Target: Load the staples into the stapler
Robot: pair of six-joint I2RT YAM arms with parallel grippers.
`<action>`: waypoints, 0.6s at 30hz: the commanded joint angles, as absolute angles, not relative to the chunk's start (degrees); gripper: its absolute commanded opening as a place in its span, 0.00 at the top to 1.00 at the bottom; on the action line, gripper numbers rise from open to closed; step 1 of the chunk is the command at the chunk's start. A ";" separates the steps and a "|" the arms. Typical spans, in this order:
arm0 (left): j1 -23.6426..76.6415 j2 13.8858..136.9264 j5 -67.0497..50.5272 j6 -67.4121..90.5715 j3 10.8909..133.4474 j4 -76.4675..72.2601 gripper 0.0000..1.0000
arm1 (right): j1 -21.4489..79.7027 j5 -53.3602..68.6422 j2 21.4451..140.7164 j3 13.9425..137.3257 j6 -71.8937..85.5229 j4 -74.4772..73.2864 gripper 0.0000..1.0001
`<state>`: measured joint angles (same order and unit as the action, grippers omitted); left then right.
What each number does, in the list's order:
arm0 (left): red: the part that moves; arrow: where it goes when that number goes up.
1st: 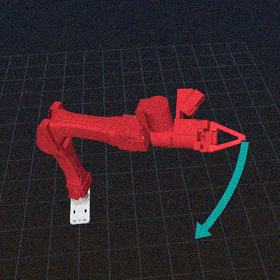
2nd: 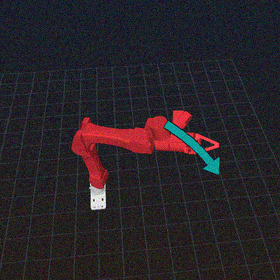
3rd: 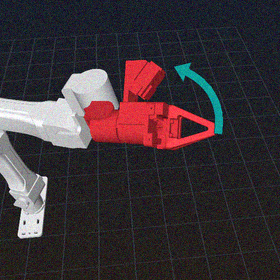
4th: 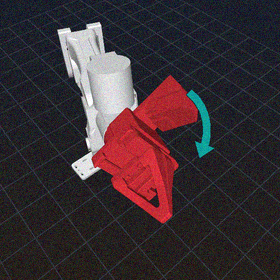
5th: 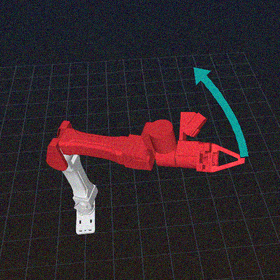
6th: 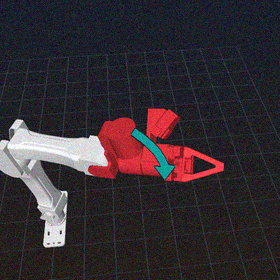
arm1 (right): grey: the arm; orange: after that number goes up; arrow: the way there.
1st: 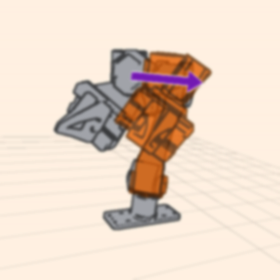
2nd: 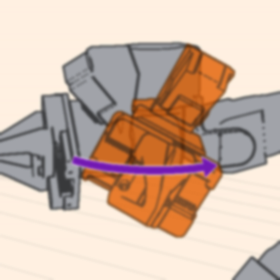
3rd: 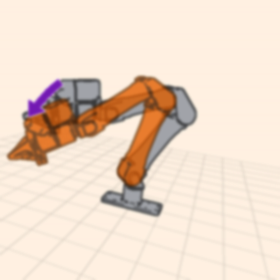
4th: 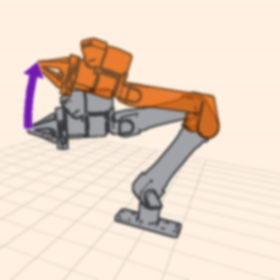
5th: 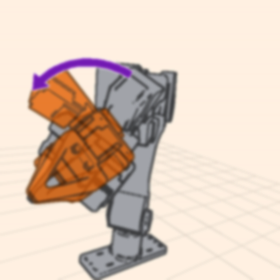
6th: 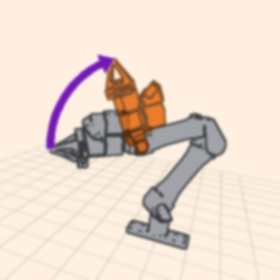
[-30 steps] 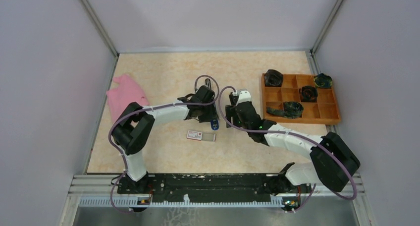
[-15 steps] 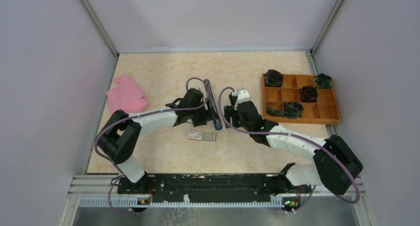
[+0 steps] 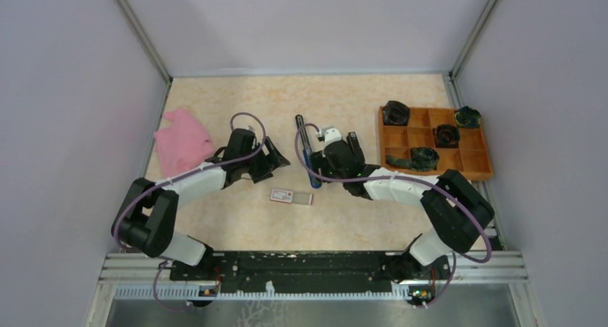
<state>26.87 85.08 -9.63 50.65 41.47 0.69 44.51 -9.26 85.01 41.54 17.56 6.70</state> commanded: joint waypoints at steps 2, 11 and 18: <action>23.40 81.24 -12.77 48.30 39.38 -1.27 0.13 | 45.95 -11.36 89.40 48.07 16.17 7.61 0.34; 21.66 82.66 -16.18 47.77 40.12 -1.69 0.10 | 47.17 -13.54 96.02 51.29 15.86 6.78 0.44; 21.71 86.07 -19.23 49.74 41.92 -4.73 0.09 | 47.47 -12.85 96.15 49.75 15.22 6.56 0.68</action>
